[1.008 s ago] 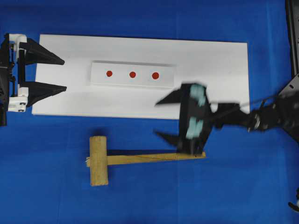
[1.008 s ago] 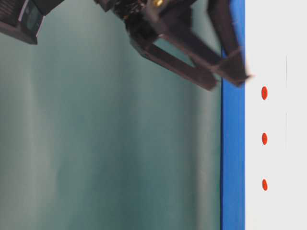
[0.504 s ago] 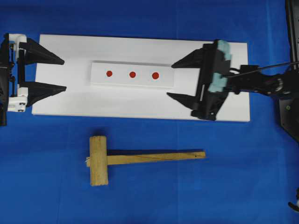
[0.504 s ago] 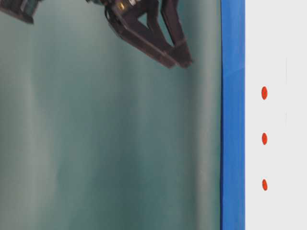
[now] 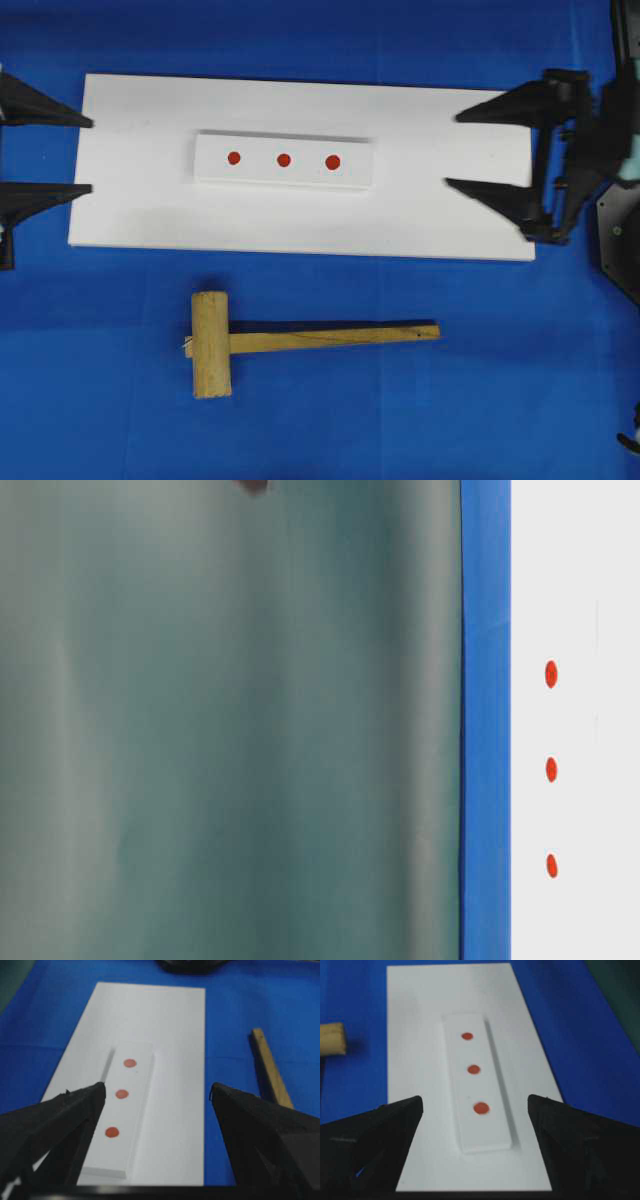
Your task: Hit the mark with a hammer.
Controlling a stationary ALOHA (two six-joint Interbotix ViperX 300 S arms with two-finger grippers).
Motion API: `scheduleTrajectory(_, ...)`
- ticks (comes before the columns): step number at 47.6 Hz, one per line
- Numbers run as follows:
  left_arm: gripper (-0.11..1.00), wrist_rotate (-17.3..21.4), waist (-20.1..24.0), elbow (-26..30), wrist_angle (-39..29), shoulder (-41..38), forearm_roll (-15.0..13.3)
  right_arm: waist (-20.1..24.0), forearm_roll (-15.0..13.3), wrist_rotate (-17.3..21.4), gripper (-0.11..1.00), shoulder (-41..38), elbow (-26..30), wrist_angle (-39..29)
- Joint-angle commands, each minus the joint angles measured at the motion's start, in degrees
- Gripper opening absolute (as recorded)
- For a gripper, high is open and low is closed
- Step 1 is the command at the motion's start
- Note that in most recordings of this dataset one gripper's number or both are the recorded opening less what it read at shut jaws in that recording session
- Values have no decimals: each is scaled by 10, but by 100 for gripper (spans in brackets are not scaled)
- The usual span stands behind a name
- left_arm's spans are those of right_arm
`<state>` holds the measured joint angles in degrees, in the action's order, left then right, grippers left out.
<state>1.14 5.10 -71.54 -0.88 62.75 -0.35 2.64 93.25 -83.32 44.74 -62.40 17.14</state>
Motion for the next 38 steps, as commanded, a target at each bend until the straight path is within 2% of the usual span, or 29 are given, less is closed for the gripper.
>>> scheduleTrajectory(1,84,2,-2,-2,-11,21,1,-1,-1,-4,84,34,-16,4)
scheduleTrajectory(8,83,0,-4,-15,-47,55,1,-1,1,-7,84,100,-62,-1)
scheduleTrajectory(17,83,1,-18,-41,-54,95,1,-1,4,-5,81,155,-114,-12)
scheduleTrajectory(27,83,1,-21,-69,-53,120,1,-1,9,-4,80,173,-148,-25)
scheduleTrajectory(38,83,0,-21,-79,-48,127,0,-1,9,-4,80,171,-156,-22)
